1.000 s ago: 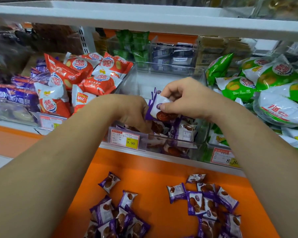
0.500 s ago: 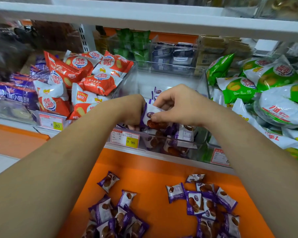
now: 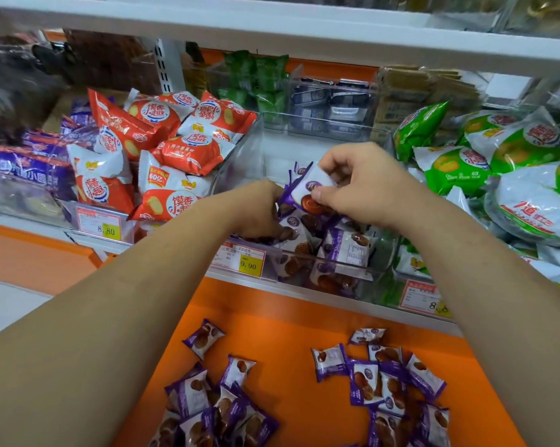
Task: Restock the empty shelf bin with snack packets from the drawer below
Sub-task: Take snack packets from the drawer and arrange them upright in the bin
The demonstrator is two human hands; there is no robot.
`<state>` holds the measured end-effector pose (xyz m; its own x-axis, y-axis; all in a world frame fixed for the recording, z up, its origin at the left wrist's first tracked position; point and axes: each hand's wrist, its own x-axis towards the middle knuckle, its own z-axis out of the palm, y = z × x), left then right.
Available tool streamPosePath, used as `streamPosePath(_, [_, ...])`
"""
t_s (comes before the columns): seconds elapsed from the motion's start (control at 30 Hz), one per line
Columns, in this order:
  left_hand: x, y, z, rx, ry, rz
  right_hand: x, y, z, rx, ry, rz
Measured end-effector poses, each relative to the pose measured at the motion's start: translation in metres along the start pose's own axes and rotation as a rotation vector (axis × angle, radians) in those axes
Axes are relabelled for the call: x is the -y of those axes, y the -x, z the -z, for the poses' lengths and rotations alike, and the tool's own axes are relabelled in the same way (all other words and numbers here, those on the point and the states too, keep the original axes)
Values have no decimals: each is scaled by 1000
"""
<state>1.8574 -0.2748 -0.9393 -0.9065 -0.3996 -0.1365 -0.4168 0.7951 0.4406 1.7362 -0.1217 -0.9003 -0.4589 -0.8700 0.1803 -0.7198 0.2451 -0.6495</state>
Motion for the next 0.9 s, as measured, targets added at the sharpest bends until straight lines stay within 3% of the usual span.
streamPosePath(0.17, [4, 0, 5, -46, 311, 76, -2, -1, -2, -1, 21, -22])
streamPosePath(0.27, [6, -5, 0, -58, 333, 130, -4, -1, -13, 33, 40, -35])
streamPosePath(0.5, [1, -5, -6, 21, -180, 81, -11, 0, -23, -12, 299, -14])
streamPosePath(0.73, [-1, -5, 1, 178, -359, 113, -9, 2, -25, -28, 402, -12])
streamPosePath(0.9, [-14, 2, 10, 124, -507, 93, -12, 2, -23, -14, 362, -22])
